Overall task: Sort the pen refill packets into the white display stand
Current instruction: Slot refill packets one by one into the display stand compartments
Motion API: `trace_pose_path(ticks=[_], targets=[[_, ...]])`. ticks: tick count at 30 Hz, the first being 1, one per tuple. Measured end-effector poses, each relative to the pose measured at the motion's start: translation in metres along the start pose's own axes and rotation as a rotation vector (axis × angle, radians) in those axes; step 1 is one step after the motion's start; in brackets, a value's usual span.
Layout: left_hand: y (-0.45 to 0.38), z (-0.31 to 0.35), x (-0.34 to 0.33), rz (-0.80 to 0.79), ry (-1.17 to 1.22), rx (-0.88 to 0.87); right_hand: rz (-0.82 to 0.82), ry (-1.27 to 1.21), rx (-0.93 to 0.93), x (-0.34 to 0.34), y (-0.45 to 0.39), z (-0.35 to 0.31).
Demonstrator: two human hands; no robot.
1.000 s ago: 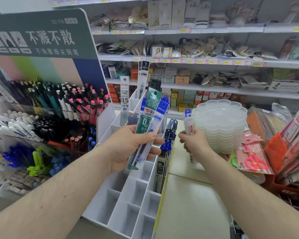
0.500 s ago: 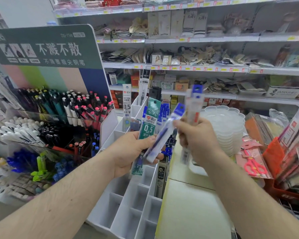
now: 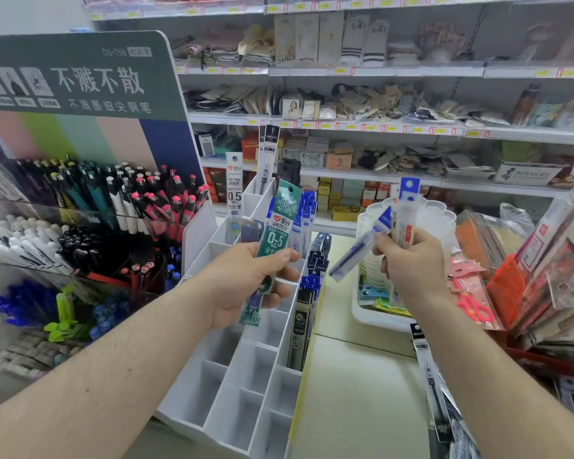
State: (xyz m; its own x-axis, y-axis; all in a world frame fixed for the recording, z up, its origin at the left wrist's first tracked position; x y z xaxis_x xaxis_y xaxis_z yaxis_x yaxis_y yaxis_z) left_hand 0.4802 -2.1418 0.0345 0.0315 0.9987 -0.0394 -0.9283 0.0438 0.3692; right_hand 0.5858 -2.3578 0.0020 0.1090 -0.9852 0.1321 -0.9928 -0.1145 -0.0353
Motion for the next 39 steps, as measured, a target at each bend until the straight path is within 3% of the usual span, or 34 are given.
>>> trace_pose_path(ticks=[6,13,17,24,32,35,39], targets=[[0.003,0.007,-0.003,0.004,0.164,-0.002,0.028,0.006,-0.039,-0.002,-0.001,0.015],[0.008,0.017,0.003,0.061,0.344,-0.192,0.032,-0.016,0.033,-0.009,-0.010,-0.007],[0.007,0.016,0.004,0.073,0.278,-0.205,-0.044,0.052,0.116,-0.023,-0.019,-0.022],[0.003,0.007,0.001,0.024,0.121,-0.130,-0.014,0.278,0.020,-0.016,-0.012,0.029],[-0.002,0.005,0.002,0.026,0.065,-0.119,-0.069,0.164,-0.092,-0.041,-0.004,0.087],[-0.002,0.005,0.002,0.024,0.055,-0.119,-0.135,0.245,-0.122,-0.055,-0.002,0.100],[-0.001,0.005,0.002,0.023,0.060,-0.119,-0.371,0.486,-0.171,-0.076,0.001,0.110]])
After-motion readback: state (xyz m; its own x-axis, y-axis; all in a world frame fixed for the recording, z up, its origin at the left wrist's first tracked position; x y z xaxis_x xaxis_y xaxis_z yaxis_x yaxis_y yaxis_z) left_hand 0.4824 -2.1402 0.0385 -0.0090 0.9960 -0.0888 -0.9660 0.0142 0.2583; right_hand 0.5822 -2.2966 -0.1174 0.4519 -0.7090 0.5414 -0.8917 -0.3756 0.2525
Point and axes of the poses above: each hand's wrist, its own y-axis away from the middle knuckle, its own x-axis out of the back of the hand, z = x × y, the point moved 4 cm from there along -y, towards the middle knuckle, and after that the axes turned 10 degrees about -z, right-handed, at the moved point
